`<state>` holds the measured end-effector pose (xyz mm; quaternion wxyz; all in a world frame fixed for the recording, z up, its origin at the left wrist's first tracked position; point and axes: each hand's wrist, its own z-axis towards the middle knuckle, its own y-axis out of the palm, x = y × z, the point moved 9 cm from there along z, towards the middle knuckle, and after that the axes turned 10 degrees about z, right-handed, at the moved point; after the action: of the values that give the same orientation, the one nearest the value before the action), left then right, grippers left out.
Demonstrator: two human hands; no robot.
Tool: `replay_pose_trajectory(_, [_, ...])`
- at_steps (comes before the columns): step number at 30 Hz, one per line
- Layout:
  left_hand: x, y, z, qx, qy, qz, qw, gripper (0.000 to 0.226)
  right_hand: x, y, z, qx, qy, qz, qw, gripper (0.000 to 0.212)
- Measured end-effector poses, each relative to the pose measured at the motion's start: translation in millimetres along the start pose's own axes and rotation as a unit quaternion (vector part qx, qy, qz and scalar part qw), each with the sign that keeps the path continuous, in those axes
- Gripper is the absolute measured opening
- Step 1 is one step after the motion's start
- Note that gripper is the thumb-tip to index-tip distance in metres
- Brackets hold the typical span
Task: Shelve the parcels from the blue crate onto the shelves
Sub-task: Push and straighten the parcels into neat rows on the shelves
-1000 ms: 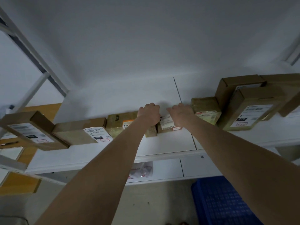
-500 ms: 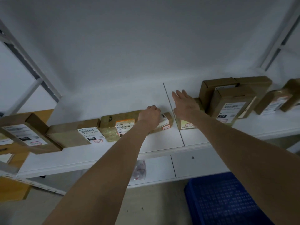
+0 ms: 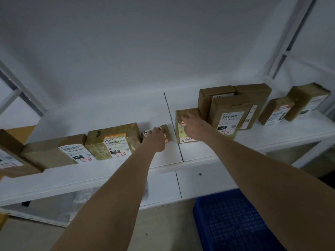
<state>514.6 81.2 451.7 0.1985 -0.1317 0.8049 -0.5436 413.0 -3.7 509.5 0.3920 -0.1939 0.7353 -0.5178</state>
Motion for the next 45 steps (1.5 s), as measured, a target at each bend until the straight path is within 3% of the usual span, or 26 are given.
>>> replay_pose_trajectory(12, [-9.1,-5.4,-3.1,-0.004,0.046,-0.030,0.998,0.056,-24.2,19.9,2.7,-0.028,-0.030,-0.010,0.999,0.058])
replay_pose_trajectory(17, [-8.8,-7.7,-8.5,-0.006,0.031,0.002,1.000,0.051,-15.9,13.5,-1.1,-0.015,-0.006,-0.003,1.000,0.074])
replay_pose_trajectory(24, [-8.2,-58.3,-23.2,0.074,-0.021,-0.009,0.997,0.048,-30.0,1.4,-19.5,0.009,-0.047,-0.010,0.999,0.082])
replay_pose_trajectory(34, [63.4,-88.2,-33.7,0.096,0.016,-0.034,0.995,0.054,6.8,-14.1,-46.9,0.043,-0.015,0.001,0.999,0.077])
replay_pose_trajectory(39, [70.3,-111.6,-27.6,0.139,0.001,-0.091,0.986,0.055,7.7,-48.0,-52.5,0.104,-0.044,-0.017,0.993,0.061])
replay_pose_trajectory(45, [78.4,-153.7,-33.2,0.229,0.006,-0.149,0.962,0.060,32.4,-115.5,-61.4,0.220,-0.051,-0.035,0.973,0.067])
